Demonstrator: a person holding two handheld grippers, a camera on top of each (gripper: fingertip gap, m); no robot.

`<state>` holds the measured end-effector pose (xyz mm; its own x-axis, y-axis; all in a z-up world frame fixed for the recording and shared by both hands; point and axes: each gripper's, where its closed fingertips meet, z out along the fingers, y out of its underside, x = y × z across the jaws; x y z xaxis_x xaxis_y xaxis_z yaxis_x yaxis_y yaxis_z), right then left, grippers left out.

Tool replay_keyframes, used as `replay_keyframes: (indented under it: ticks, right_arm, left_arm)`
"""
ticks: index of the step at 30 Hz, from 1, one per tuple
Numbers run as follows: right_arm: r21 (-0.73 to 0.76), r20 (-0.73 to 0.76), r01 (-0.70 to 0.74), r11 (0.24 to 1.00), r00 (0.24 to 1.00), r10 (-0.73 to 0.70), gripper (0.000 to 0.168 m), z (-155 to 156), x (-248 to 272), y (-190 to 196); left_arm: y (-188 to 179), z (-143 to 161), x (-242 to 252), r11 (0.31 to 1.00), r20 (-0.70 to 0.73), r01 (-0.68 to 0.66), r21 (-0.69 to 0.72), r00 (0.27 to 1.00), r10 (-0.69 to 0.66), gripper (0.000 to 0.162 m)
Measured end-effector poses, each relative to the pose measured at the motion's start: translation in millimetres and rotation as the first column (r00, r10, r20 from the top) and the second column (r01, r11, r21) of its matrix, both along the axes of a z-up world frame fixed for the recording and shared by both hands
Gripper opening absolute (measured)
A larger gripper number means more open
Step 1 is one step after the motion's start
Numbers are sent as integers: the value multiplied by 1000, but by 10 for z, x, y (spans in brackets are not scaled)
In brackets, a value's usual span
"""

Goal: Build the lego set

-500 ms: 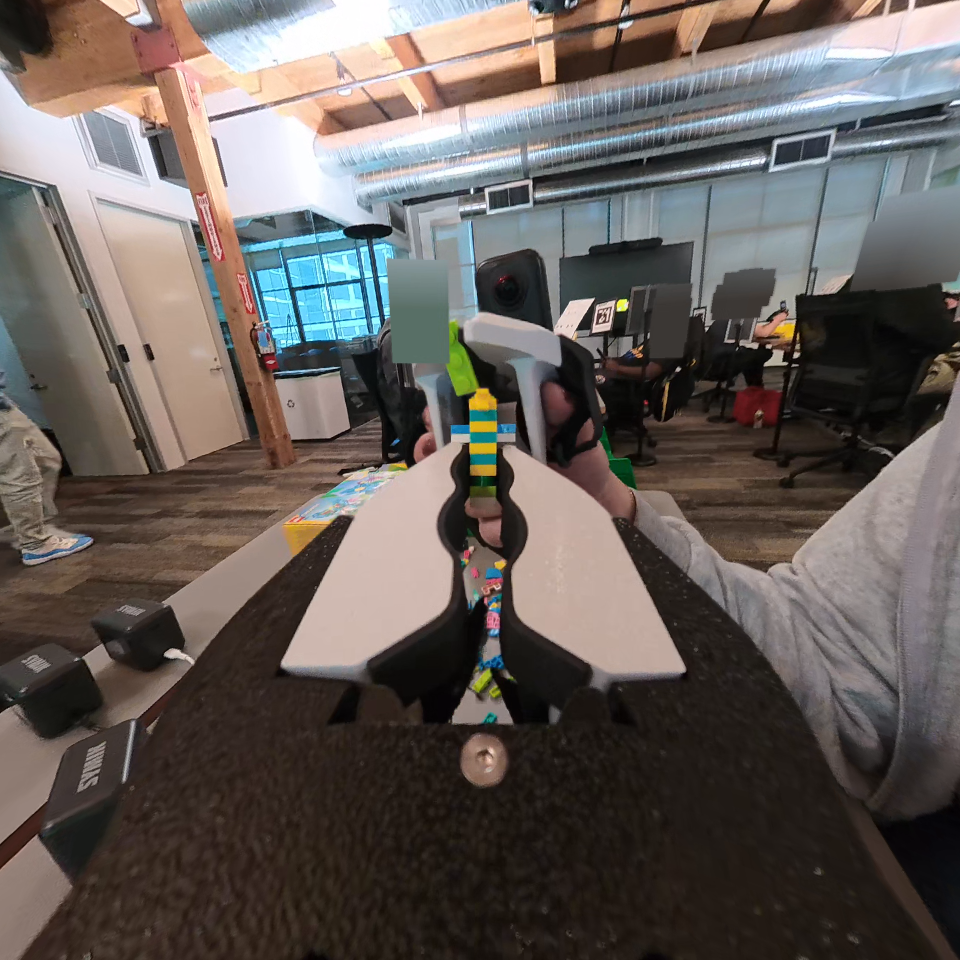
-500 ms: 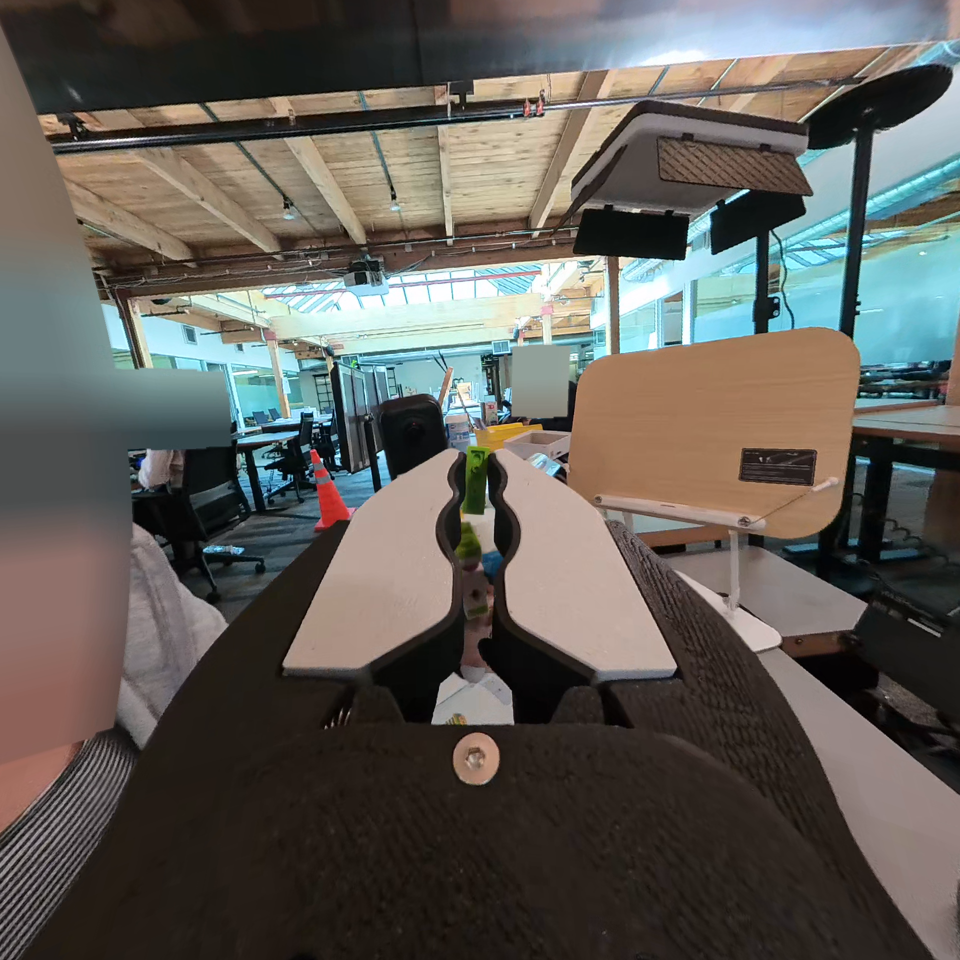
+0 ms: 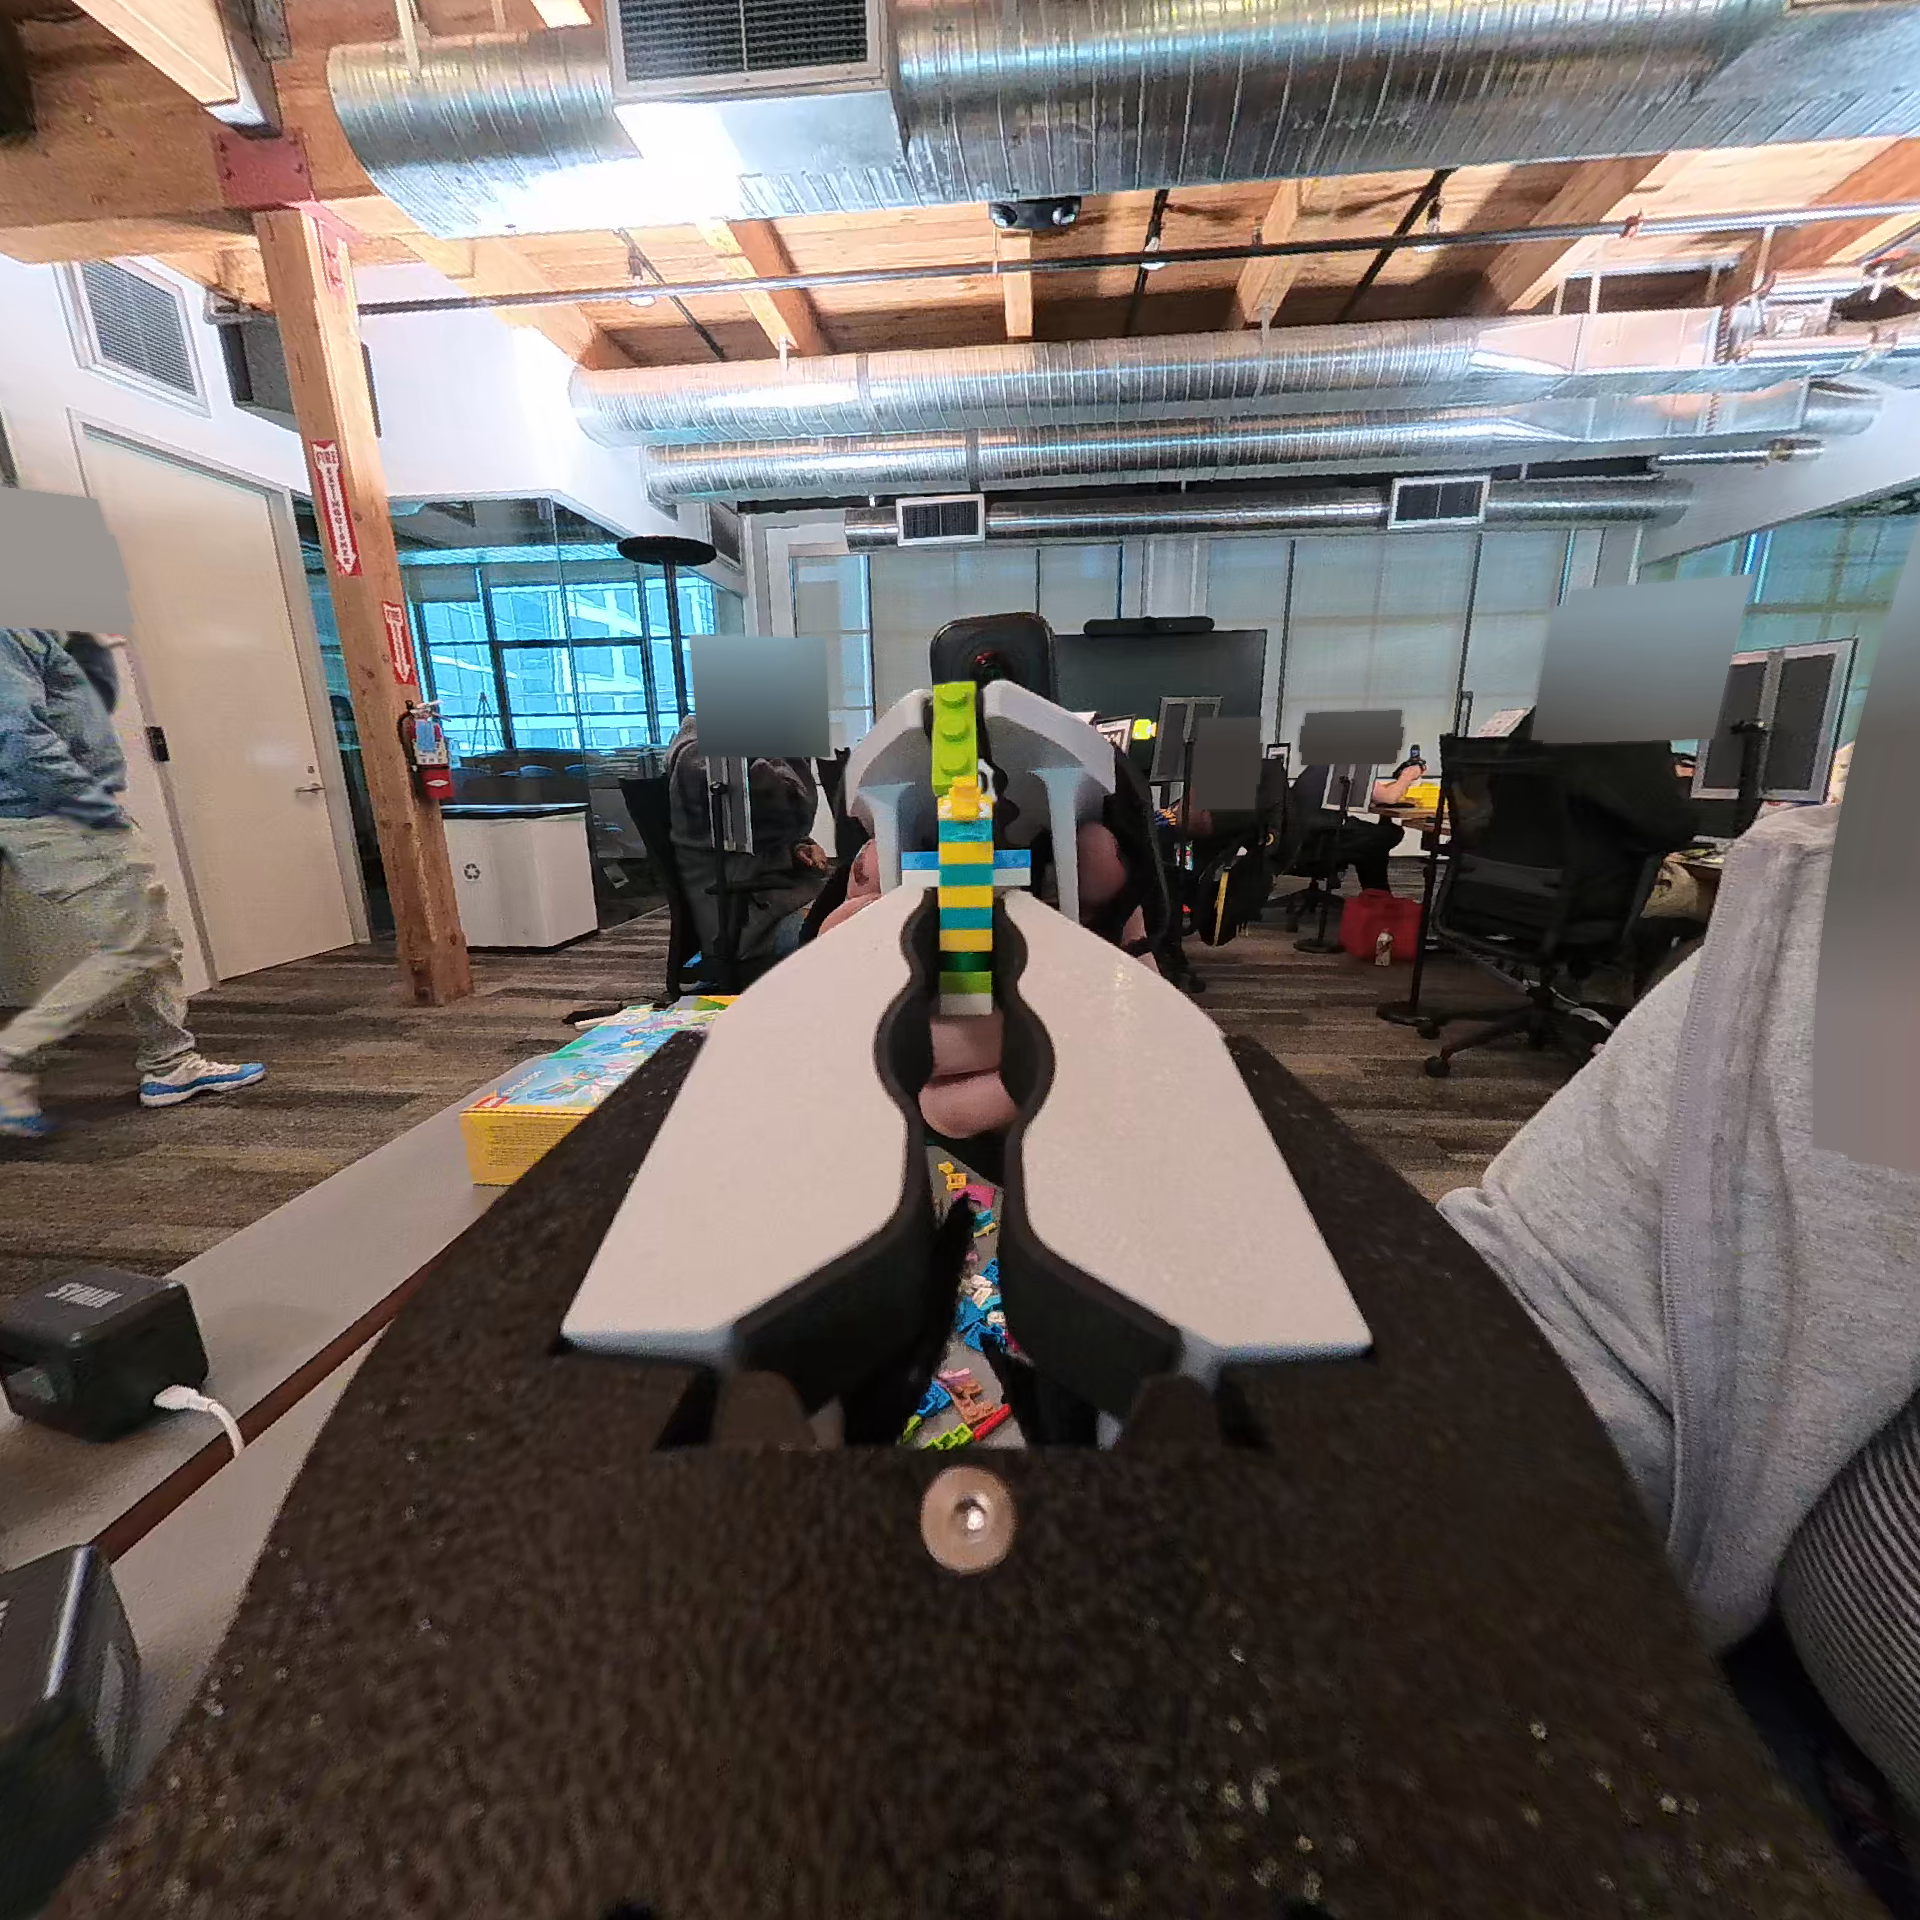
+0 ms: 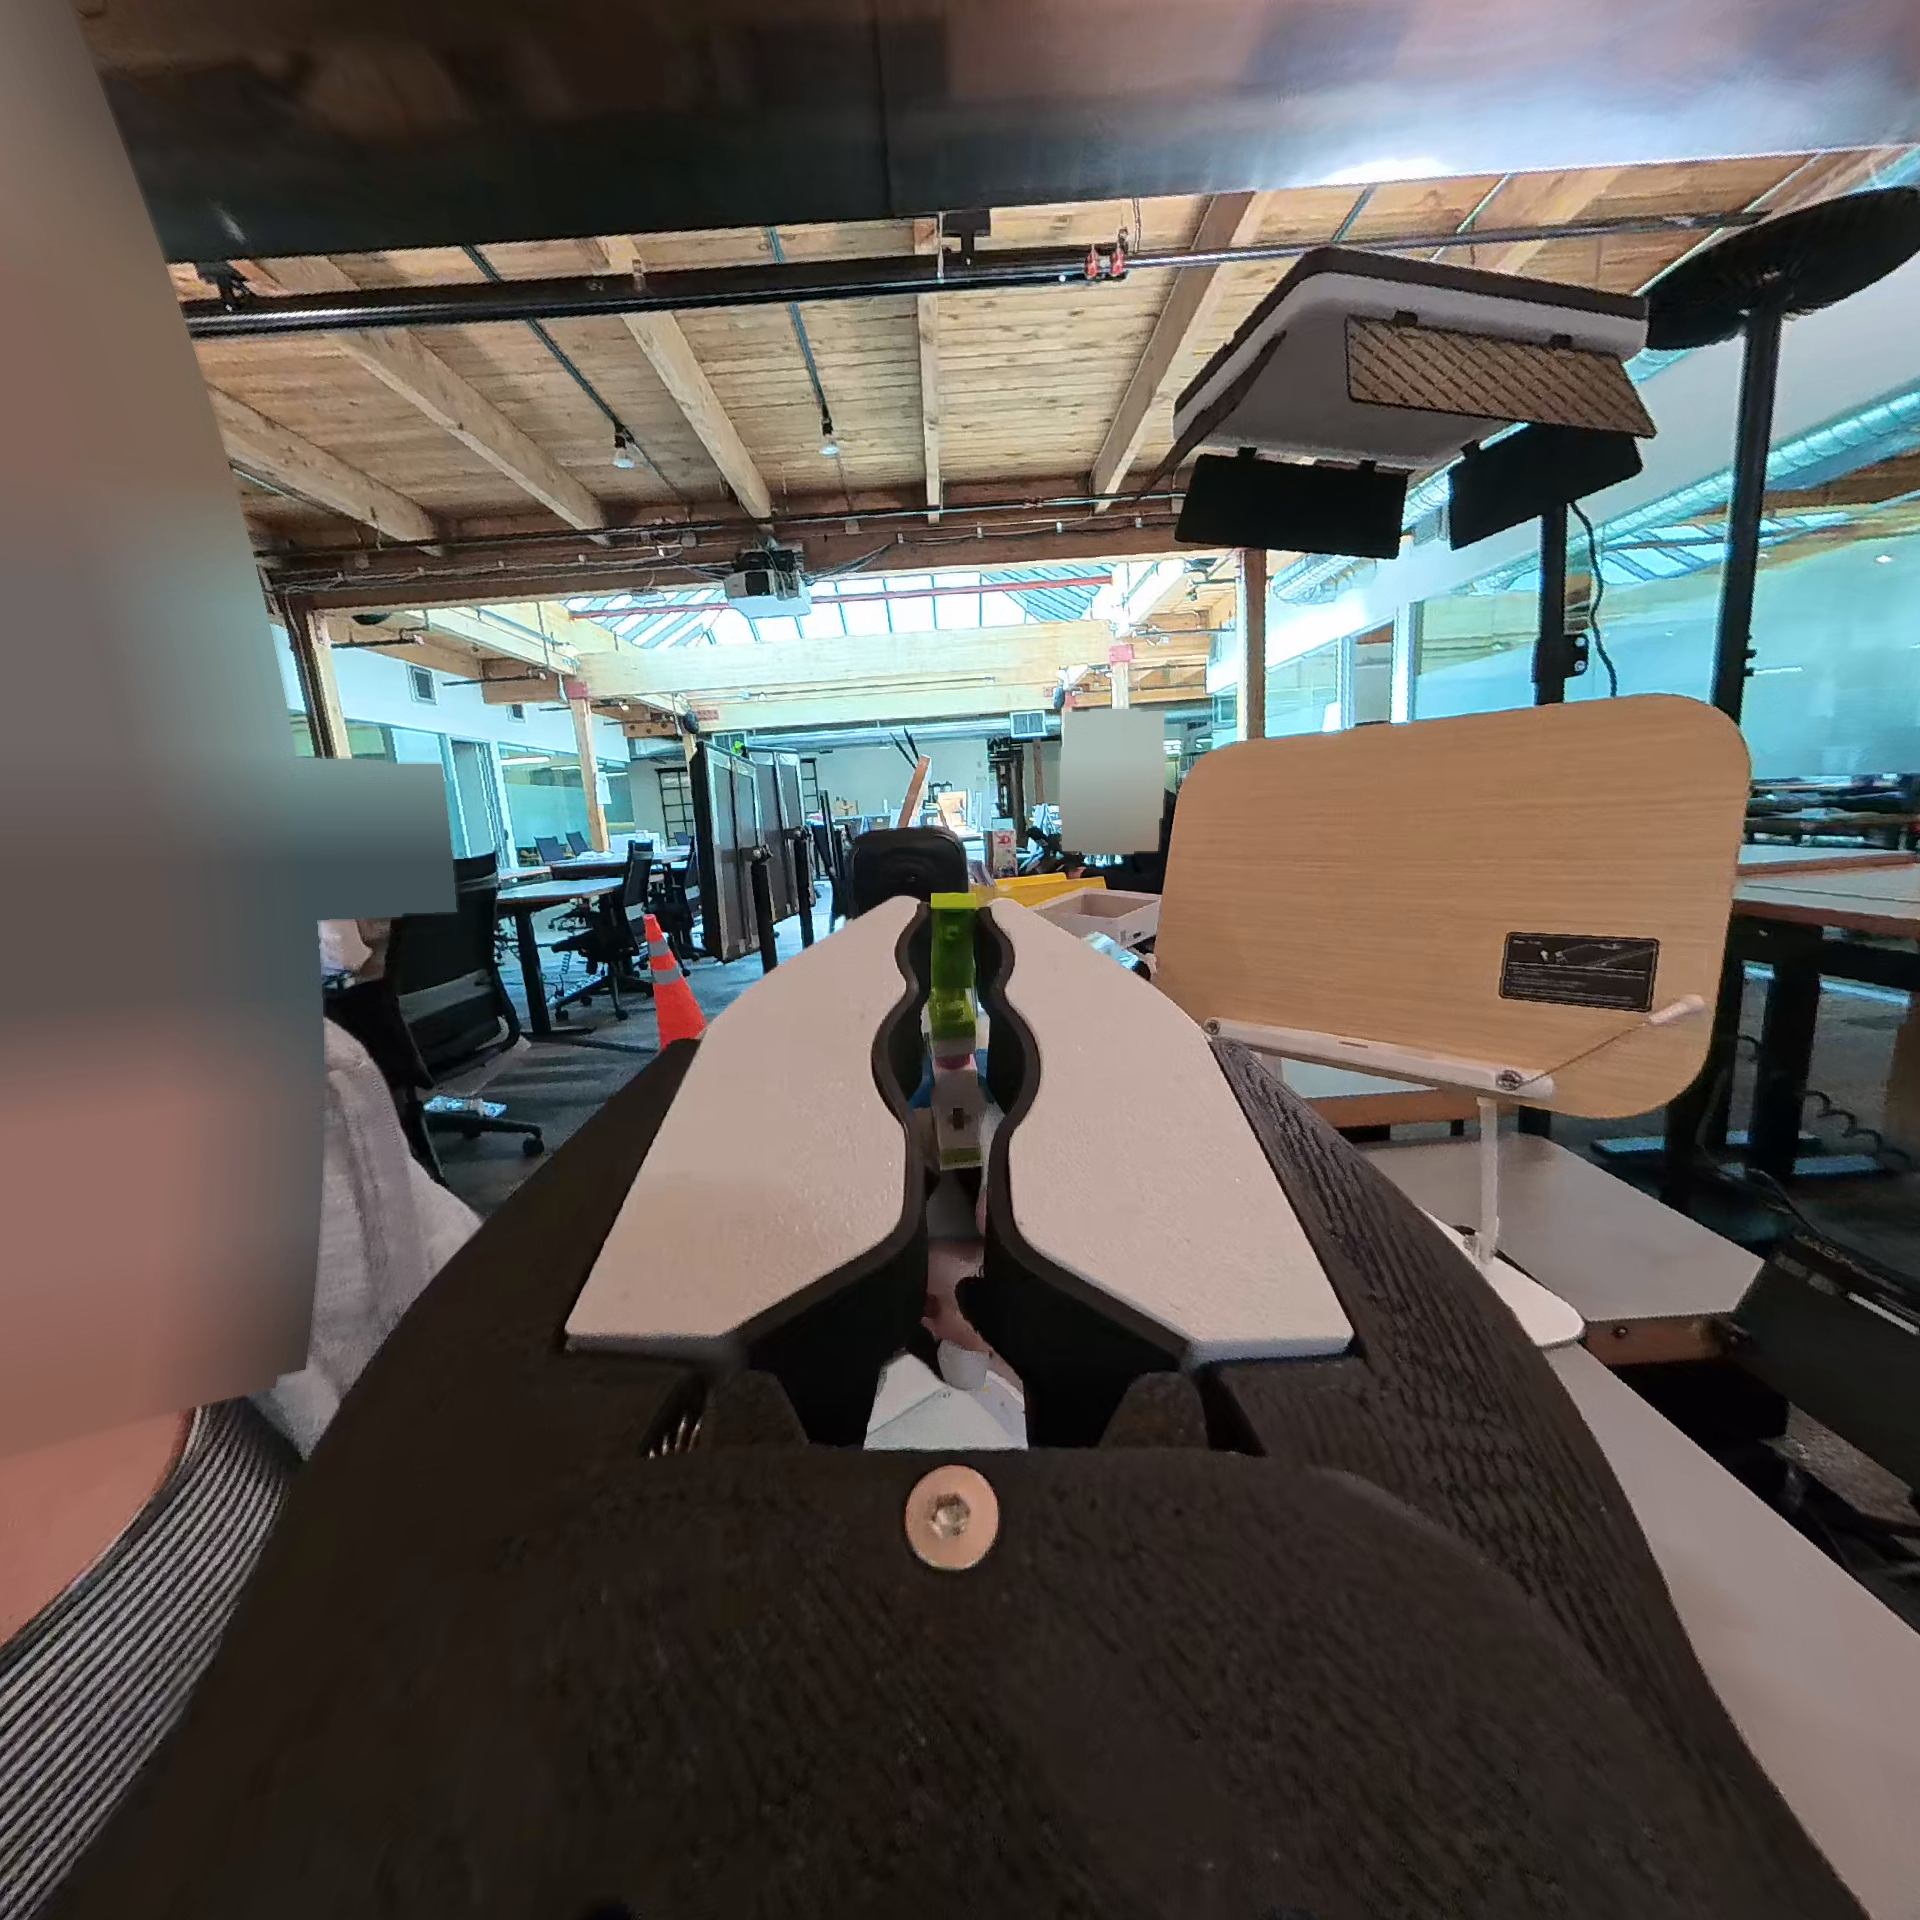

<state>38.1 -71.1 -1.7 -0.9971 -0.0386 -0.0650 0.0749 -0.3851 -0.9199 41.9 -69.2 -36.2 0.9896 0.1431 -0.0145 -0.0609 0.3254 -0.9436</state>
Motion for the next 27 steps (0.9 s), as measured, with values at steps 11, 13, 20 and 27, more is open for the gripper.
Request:
replay_keyframes:
  ticks: [11, 13, 20, 27]
  right_arm:
    - [38, -55, 85, 996, 995, -83, 7, -6, -15, -8]
    - [56, -68, 81, 995, 995, -77, 7, -15, 20, -31]
    - [89, -74, 91, 992, 994, -84, 7, -67, -1, -129]
    - [135, -78, 113, 984, 992, -103, 6, -130, -42, -127]
  left_arm:
    - [34, -93, -57, 994, -77, -63, -85, 995, 57, 8]
    - [36, -101, -62, 994, -77, -60, -94, 996, 53, 8]
    - [37, -151, -108, 993, -51, -49, -104, 998, 44, 8]
    - [27, -133, -93, 997, -20, -15, -72, 1000, 14, 8]
